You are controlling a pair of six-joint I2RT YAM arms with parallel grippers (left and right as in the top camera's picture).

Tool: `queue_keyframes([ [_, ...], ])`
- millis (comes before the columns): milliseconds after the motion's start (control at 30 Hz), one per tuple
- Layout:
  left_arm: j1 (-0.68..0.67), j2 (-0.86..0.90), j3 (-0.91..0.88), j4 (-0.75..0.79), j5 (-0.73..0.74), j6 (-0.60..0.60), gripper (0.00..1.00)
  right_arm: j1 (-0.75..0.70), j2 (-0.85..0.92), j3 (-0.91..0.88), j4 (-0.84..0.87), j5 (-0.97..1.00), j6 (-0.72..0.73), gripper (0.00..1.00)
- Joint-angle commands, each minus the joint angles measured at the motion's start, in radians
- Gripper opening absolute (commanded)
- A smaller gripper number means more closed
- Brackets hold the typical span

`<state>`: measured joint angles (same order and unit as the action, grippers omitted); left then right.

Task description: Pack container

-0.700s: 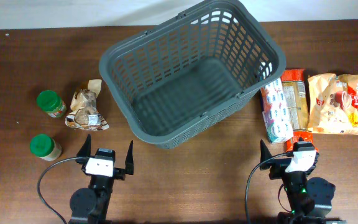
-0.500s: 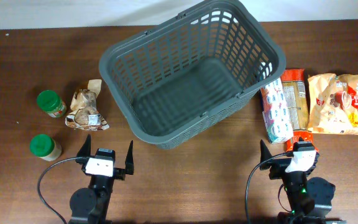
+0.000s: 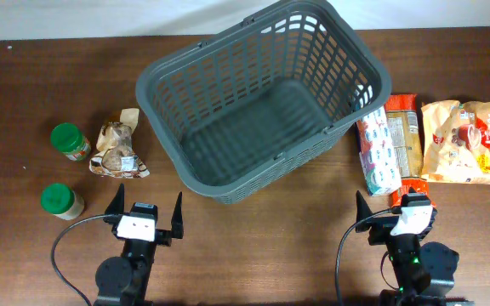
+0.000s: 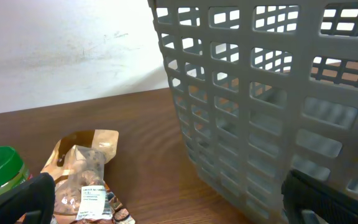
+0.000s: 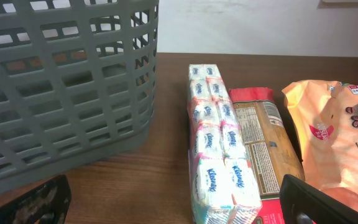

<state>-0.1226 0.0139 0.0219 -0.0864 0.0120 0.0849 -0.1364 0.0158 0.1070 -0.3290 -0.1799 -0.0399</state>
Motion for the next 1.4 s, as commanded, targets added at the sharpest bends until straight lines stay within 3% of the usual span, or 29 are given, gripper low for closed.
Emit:
queue_keyframes([
  [0, -0.004, -0.007, -0.008, -0.005, 0.002, -0.002, 0.99, 0.005, -0.010, -0.006, 0.000, 0.064, -0.012, 0.99],
  [233, 0.001, -0.002, -0.006, 0.028, -0.063, 0.018, 0.99, 0.005, 0.010, 0.014, -0.030, -0.055, -0.011, 0.99],
  [367, 0.002, 0.004, 0.120, 0.024, -0.077, 0.097, 0.99, 0.005, 0.083, 0.171, -0.152, -0.052, -0.012, 0.99],
  [467, 0.018, 0.122, 0.359, -0.174, -0.106, 0.096, 0.99, 0.005, 0.284, 0.449, -0.340, 0.043, -0.042, 0.99],
  [533, 0.027, 0.209, 0.470, -0.265, -0.106, 0.095, 0.99, 0.005, 0.387, 0.560, -0.385, 0.062, -0.042, 0.99],
  [600, 0.047, 0.391, 0.691, -0.399, -0.097, 0.095, 0.99, 0.005, 0.581, 0.761, -0.427, 0.063, -0.042, 0.99],
  [767, 0.088, 0.771, 1.149, -0.639, 0.057, 0.097, 0.99, 0.005, 0.943, 1.167, -0.595, 0.065, -0.041, 0.99],
  [900, 0.150, 1.160, 1.675, -0.982, 0.266, 0.100, 0.99, 0.005, 1.211, 1.588, -0.883, 0.026, -0.030, 0.99],
  [1033, 0.149, 1.348, 1.975, -1.156, 0.280, 0.100, 0.99, 0.005, 1.305, 1.770, -1.016, -0.083, -0.030, 0.99],
  [1133, 0.149, 1.394, 2.064, -1.178, 0.369, 0.028, 0.99, 0.005, 1.316, 1.806, -1.016, -0.143, -0.030, 1.00],
  [1200, 0.149, 1.396, 2.067, -1.139, 0.496, 0.024, 0.99, 0.005, 1.316, 1.808, -0.992, -0.149, -0.030, 0.89],
  [1233, 0.149, 1.396, 2.067, -1.131, 0.528, 0.022, 0.80, 0.005, 1.320, 1.808, -0.987, -0.149, -0.029, 0.80],
  [1267, 0.147, 1.396, 2.068, -1.135, 0.534, 0.009, 0.53, 0.005, 1.323, 1.808, -0.984, -0.149, -0.025, 0.75],
  [1300, 0.132, 1.396, 2.068, -1.160, 0.530, 0.005, 0.28, 0.006, 1.332, 1.808, -0.979, -0.149, -0.003, 0.61],
  [1367, 0.068, 1.400, 2.067, -1.227, 0.461, 0.006, 0.08, 0.006, 1.356, 1.808, -0.963, -0.150, 0.058, 0.32],
])
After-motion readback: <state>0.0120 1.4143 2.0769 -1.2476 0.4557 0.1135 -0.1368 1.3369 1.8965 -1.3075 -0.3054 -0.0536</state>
